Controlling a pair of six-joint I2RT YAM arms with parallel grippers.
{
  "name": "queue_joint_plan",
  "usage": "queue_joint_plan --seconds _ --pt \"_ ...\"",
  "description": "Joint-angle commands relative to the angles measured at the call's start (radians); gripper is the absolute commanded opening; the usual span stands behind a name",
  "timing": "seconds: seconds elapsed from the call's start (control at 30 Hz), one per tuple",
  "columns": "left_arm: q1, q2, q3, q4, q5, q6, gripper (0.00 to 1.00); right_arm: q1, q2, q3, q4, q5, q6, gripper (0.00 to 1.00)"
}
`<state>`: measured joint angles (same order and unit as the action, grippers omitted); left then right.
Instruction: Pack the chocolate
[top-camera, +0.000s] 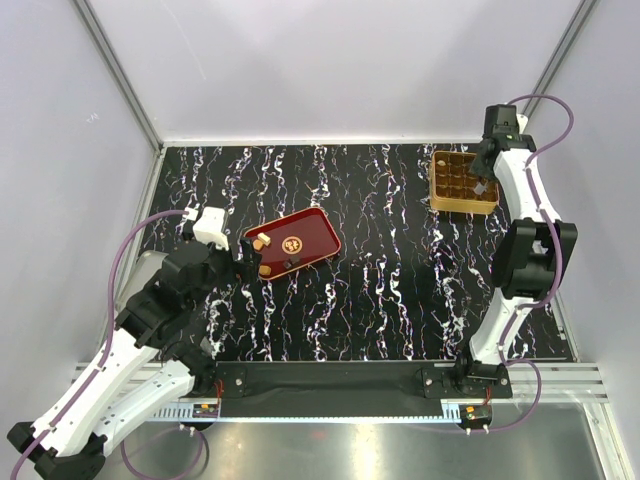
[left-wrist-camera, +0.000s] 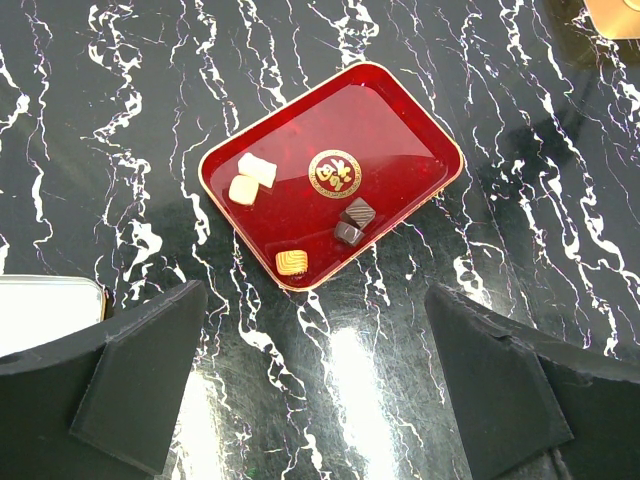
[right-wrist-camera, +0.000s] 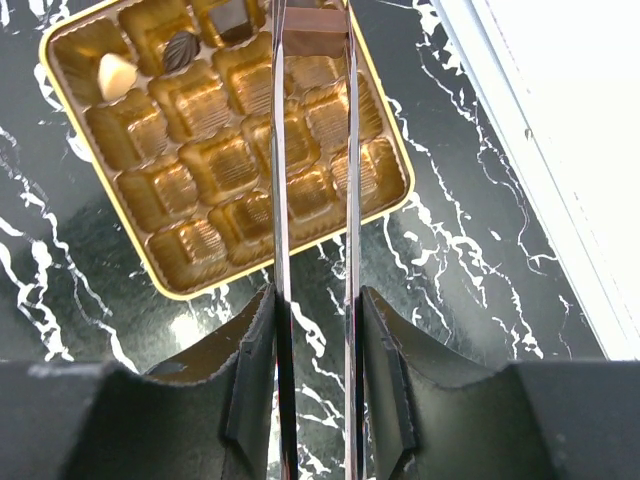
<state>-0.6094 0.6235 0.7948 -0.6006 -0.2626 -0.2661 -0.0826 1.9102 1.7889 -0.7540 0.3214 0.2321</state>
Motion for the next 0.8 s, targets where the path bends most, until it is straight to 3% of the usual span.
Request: queue_joint_plan --seconds 0.0,0.77 --pt "0.000 0.002 0.006 0.041 0.006 0.005 0.99 -0.011 0.035 0.053 0.007 0.021 -0.008 0.41" --pt "0.000 0.007 0.006 0.038 0.000 0.005 0.99 -0.013 0.049 0.086 -0.002 0.044 -0.048 0.52"
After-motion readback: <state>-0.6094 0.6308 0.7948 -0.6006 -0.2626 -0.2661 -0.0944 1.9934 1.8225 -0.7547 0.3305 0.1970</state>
